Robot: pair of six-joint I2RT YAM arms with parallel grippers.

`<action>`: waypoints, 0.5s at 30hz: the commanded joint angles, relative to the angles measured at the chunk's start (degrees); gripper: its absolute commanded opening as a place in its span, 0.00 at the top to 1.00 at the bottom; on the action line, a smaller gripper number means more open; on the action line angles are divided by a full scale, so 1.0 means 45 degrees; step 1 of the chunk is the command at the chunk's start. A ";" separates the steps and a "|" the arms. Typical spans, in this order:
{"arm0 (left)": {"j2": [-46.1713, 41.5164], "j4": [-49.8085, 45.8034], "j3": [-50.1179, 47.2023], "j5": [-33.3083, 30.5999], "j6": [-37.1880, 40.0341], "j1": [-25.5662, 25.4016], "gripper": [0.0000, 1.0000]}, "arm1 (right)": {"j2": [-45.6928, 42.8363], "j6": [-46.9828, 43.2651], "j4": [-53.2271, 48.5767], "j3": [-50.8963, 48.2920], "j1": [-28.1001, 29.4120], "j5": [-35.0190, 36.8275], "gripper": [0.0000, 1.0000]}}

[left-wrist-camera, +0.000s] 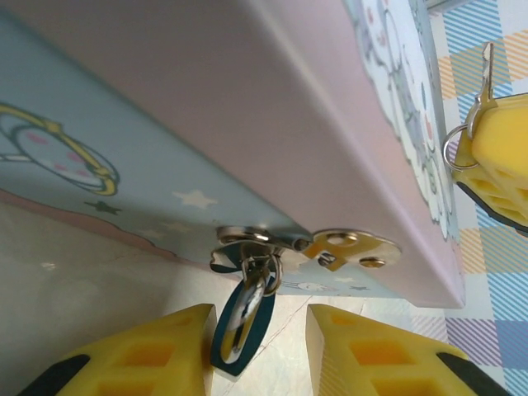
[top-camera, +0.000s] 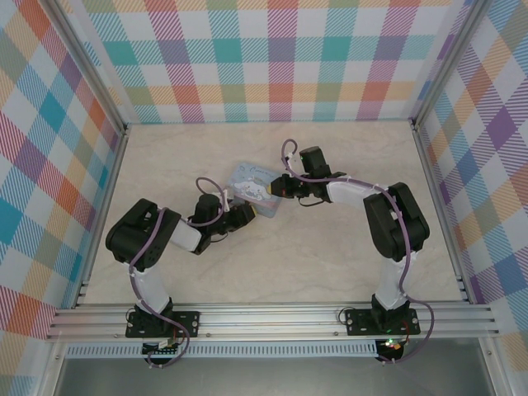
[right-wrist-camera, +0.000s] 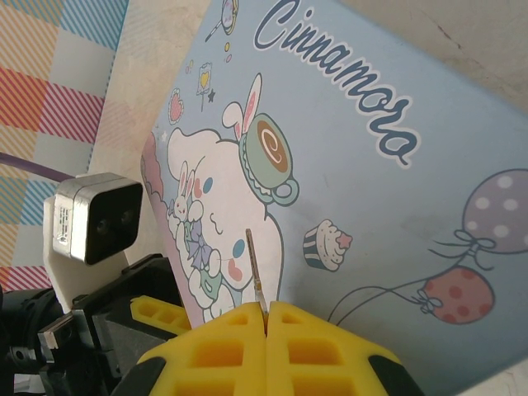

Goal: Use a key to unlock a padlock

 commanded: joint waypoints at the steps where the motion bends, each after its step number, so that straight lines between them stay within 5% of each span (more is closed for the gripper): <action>1: -0.0072 0.0543 -0.0167 -0.0322 -0.0428 -0.0184 0.66 | 0.0447 0.0082 -0.0645 -0.0494 0.0215 0.0387 0.98; 15: 0.0021 0.1181 -0.0516 -0.1820 -0.1273 -0.0637 0.70 | 0.0472 0.0126 -0.0552 -0.0455 0.0251 0.0308 0.98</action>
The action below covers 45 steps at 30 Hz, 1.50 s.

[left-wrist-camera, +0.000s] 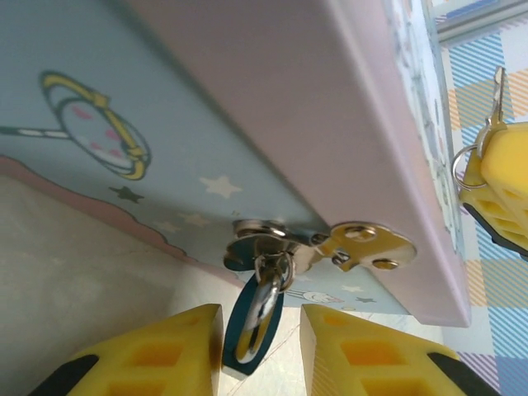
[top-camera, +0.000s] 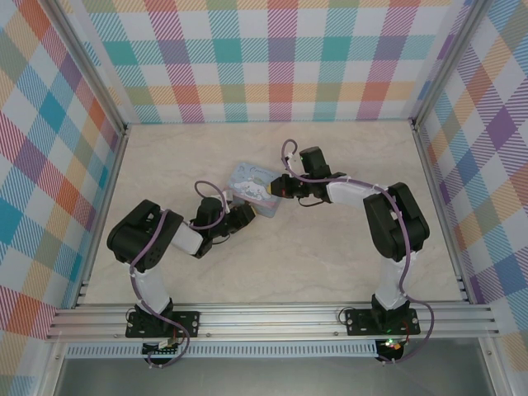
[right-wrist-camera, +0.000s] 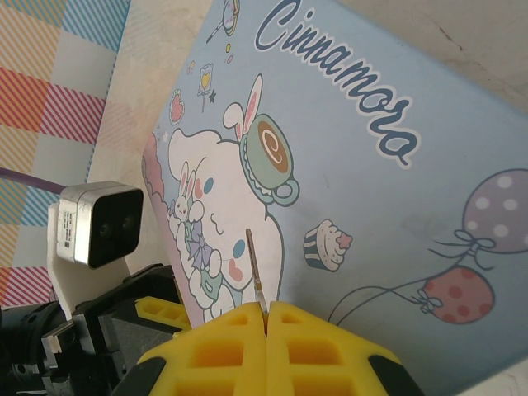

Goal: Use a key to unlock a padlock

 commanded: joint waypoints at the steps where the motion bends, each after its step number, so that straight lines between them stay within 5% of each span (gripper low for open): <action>1: 0.0085 0.0627 -0.0149 -0.0533 -0.0317 -0.0229 0.71 | 0.0460 0.0078 -0.0687 -0.0405 0.0245 0.0300 0.98; 31: 0.0131 0.0966 -0.0461 -0.2735 -0.1067 -0.0952 0.80 | 0.0415 0.0185 -0.0543 -0.0426 0.0268 0.0217 0.98; 45: -0.0318 0.0224 -0.0599 -0.3608 -0.0559 -0.0952 0.76 | 0.0346 0.0155 -0.0531 -0.0445 0.0284 0.0194 0.98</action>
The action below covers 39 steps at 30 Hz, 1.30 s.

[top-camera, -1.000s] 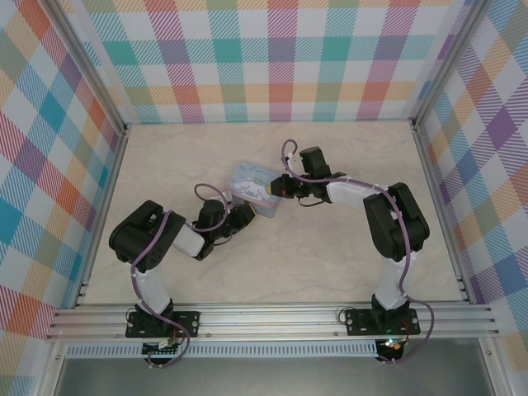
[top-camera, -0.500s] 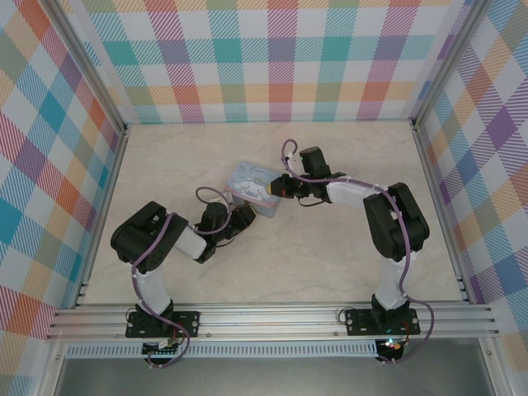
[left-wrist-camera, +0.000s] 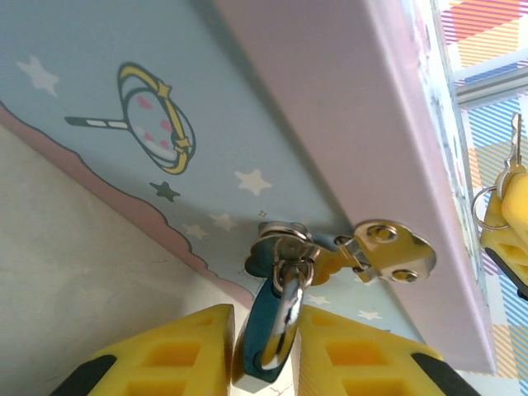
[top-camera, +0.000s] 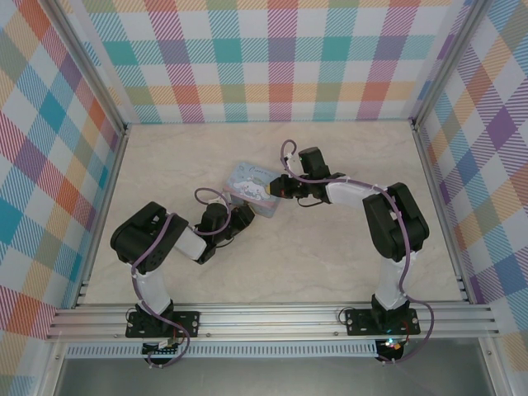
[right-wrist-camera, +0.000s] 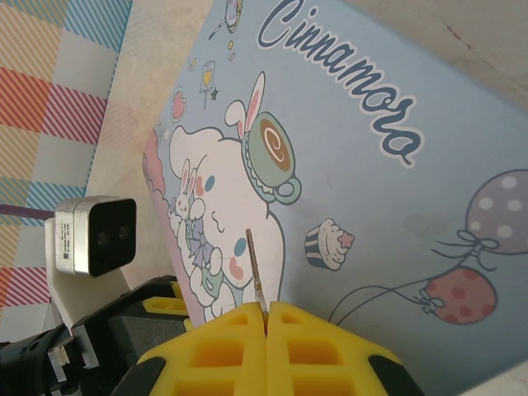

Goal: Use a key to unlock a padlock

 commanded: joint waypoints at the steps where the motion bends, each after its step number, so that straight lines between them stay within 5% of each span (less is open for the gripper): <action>1: -0.0323 -0.0442 -0.0185 -0.0720 0.0344 -0.0083 0.77 | 0.0346 0.0046 -0.0655 -0.0421 0.0182 0.0152 0.98; 14: -0.1130 -0.0751 -0.0156 -0.0143 0.1036 -0.0083 1.00 | -0.0964 0.0319 0.0194 -0.1252 -0.0438 -0.0677 0.98; 25: -0.2348 -0.1613 0.0603 0.2931 0.1514 -0.0083 1.00 | -0.3693 -0.0222 -0.0272 -0.3626 -0.0788 -0.3282 0.98; 39: -0.2538 -0.2657 0.1930 0.5606 0.2242 -0.0043 1.00 | -0.2091 -0.0665 -0.0178 -0.3401 -0.0465 -0.2541 0.98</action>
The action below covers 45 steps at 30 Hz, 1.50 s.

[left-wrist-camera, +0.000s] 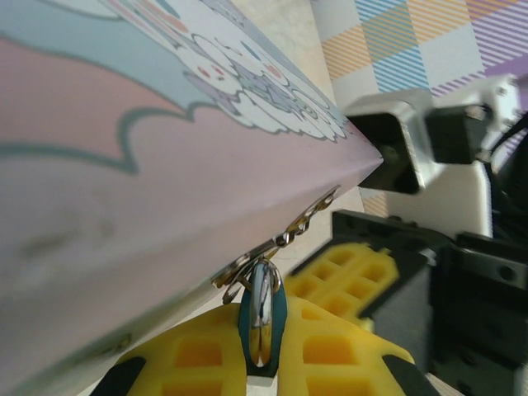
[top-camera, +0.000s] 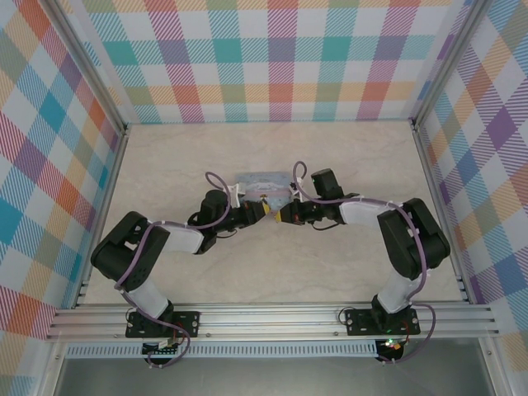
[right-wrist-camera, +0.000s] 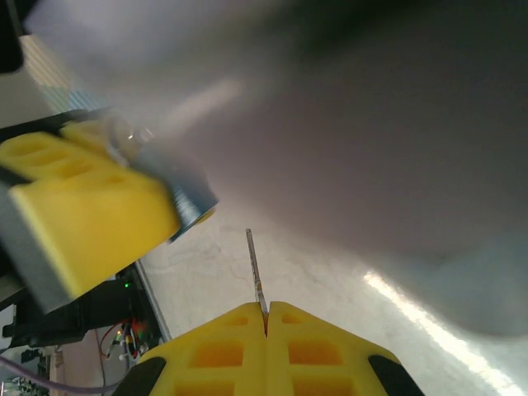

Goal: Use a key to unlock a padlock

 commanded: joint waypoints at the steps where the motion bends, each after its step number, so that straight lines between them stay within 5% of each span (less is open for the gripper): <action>1: -0.0285 -0.0018 0.0660 0.1160 0.0541 0.0029 1.00 | 0.0219 -0.0580 -0.0101 0.0448 -0.0147 -0.0378 0.98; 14: 0.0205 0.0894 0.1008 0.0995 -0.0278 0.0054 1.00 | -0.0909 0.0857 0.2744 -0.1655 -0.0606 -0.2332 0.98; 45: 0.0605 0.1511 0.0988 0.1023 -0.0910 0.0034 1.00 | -0.0581 0.0940 0.2462 -0.0678 -0.0135 -0.0902 0.98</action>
